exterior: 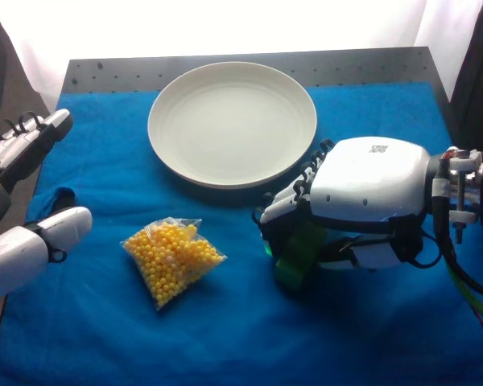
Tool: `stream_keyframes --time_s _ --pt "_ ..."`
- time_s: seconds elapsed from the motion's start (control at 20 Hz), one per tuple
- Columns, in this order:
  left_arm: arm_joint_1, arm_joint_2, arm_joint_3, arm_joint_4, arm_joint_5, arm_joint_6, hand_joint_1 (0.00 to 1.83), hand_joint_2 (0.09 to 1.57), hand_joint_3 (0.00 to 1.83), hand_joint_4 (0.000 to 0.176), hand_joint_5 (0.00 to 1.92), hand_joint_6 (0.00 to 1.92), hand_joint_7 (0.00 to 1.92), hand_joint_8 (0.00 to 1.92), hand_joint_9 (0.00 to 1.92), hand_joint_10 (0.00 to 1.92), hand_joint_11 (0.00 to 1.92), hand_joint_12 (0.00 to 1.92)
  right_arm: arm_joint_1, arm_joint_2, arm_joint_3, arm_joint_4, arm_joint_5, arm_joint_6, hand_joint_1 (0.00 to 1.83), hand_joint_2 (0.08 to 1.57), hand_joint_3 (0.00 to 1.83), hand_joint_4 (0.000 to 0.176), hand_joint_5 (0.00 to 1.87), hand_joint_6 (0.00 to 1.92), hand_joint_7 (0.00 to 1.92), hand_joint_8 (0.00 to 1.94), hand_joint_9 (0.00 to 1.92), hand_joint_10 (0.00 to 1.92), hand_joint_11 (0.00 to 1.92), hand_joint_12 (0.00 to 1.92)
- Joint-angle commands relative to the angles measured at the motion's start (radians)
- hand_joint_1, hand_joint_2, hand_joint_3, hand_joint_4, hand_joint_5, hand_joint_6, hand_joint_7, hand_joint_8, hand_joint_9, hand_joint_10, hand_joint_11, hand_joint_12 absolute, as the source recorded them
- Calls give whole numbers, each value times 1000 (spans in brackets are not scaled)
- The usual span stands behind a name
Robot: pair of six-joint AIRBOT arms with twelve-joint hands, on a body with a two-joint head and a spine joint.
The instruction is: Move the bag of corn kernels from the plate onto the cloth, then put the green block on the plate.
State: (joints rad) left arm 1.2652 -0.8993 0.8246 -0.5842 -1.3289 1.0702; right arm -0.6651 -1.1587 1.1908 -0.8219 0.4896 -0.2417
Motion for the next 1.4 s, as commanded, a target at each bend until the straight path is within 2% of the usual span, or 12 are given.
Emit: stream_keyframes --time_s 0.0,0.05,0.15,0.3,0.5,0.6,0.75,0.9,1.05,1.1,1.3,1.35 --pt "-4 1 0 22 -123 -8 460 1297 0 134 52 6 0 0 0 0 0 0 6 -2 -4 26 102 -2 1317 1290 7 0 589 1474 597 1590 679 1661 675 1819" --pt "-4 1 0 22 -123 -8 492 1302 1 111 60 8 0 0 0 0 0 0 8 18 -7 37 145 -2 1304 1292 0 0 582 1441 635 1535 687 1692 633 1886" --pt "-3 0 1 22 -123 -8 442 1304 2 110 50 2 0 0 0 0 0 0 27 42 -8 60 196 -2 1187 1298 1 0 606 1408 704 1623 762 1711 761 1914" --pt "-3 0 1 22 -122 -9 480 1298 0 124 61 5 0 0 0 0 0 0 97 73 -8 66 220 -2 1215 1242 0 0 635 1423 854 1341 960 1401 948 1611" --pt "-3 -6 5 22 -117 -10 426 1284 0 139 49 0 0 0 0 0 0 0 177 79 43 95 217 -2 1355 1199 0 0 684 1369 895 1260 828 1340 669 1733" --pt "-3 -9 9 23 -110 -10 443 1283 0 152 61 4 0 0 0 0 0 0 223 71 84 100 176 -2 1354 1202 0 0 692 1333 864 1265 854 1380 759 1746" --pt "-3 -13 13 27 -103 -15 447 1286 0 148 61 3 0 0 0 0 0 0 273 -5 159 88 88 -2 1345 1207 0 0 681 1413 866 1239 808 1385 640 1715" --pt "-4 -19 19 31 -96 -21 442 1278 0 137 69 4 0 0 0 0 0 0 283 -102 237 85 19 -2 1362 1177 0 0 760 1257 875 1221 821 1367 629 1680" --pt "-5 -23 25 36 -92 -28 421 1279 0 115 72 4 0 0 0 0 0 0 283 -200 305 84 -35 -2 1315 1264 2 0 665 1564 643 1395 693 1500 507 1618" --pt "-7 -24 27 39 -92 -29 452 1290 3 109 70 2 0 0 0 0 0 0 283 -230 322 71 -65 -2 1331 1234 0 0 674 1455 739 1301 797 1472 739 1675" --pt "-13 -26 30 46 -87 -33 482 1292 1 117 71 2 0 0 0 0 0 0 283 -294 345 15 -162 -2 1221 1261 4 0 575 1420 804 1428 814 1501 819 1725" --pt "-13 -26 30 46 -89 -33 469 1289 0 114 79 4 0 0 0 0 0 0 283 -296 343 13 -166 -2 972 1163 0 0 213 299 267 247 116 460 32 989"
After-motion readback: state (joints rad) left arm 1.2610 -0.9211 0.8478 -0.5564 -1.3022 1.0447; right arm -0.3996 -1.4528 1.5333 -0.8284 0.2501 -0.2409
